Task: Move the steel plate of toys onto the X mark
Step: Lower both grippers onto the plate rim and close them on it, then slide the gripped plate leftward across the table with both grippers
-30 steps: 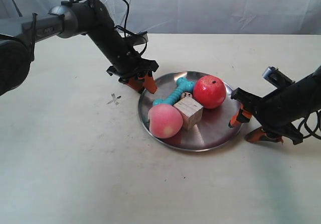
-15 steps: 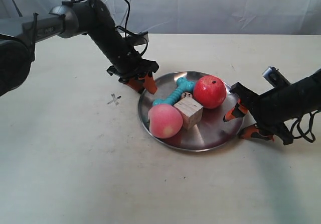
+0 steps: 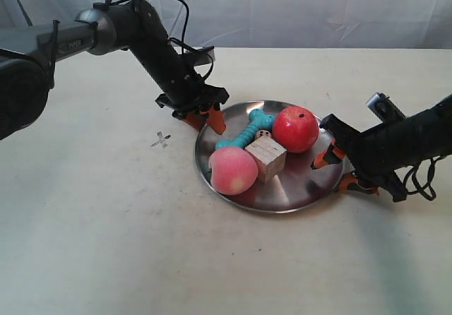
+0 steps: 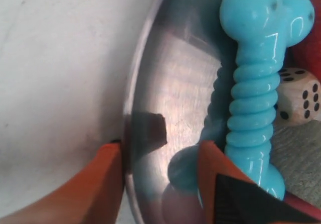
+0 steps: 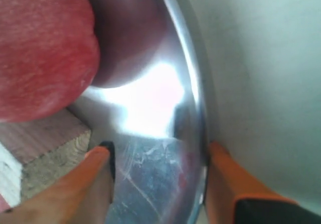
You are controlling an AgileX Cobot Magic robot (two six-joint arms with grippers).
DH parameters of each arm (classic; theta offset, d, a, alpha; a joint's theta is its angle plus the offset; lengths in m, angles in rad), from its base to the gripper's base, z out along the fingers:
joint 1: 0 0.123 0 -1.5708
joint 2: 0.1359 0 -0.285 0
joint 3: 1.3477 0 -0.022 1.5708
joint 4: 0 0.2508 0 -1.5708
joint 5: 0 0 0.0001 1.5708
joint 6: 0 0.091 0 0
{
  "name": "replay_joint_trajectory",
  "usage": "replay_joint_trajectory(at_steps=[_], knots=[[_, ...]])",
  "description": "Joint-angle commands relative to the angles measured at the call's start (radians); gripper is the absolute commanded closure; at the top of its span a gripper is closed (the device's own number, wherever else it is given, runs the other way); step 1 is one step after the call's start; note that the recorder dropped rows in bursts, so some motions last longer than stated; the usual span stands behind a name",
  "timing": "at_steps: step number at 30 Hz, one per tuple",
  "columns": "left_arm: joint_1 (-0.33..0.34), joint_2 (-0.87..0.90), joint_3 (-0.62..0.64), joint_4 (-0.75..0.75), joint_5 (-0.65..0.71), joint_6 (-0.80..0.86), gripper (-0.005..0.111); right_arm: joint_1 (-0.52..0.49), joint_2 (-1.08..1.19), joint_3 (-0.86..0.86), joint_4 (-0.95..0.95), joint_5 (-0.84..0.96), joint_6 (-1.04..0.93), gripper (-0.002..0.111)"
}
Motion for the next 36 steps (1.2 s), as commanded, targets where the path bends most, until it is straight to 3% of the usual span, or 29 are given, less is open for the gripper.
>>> replay_joint_trajectory(at_steps=[1, 4, 7, 11, 15, 36], knots=[[-0.015, 0.052, 0.017, 0.044, 0.005, -0.002, 0.062, 0.070, 0.029, 0.008, -0.005, -0.109, -0.014, 0.058], [-0.015, 0.052, 0.017, 0.044, 0.005, -0.002, 0.066, 0.118, 0.029, 0.008, -0.005, -0.163, -0.014, 0.058], [-0.015, 0.052, 0.017, 0.044, 0.005, 0.006, 0.082, 0.146, 0.029, 0.008, 0.007, -0.187, -0.014, 0.065], [-0.015, 0.052, 0.017, 0.014, 0.005, 0.008, 0.104, 0.156, 0.029, 0.008, 0.028, -0.194, -0.014, 0.088], [-0.015, 0.052, 0.017, 0.000, 0.005, 0.011, 0.107, 0.156, 0.029, 0.008, 0.030, -0.197, -0.014, 0.109], [-0.024, -0.005, 0.017, 0.075, 0.005, -0.019, 0.107, 0.156, 0.029, 0.005, 0.069, -0.041, 0.001, 0.109]])
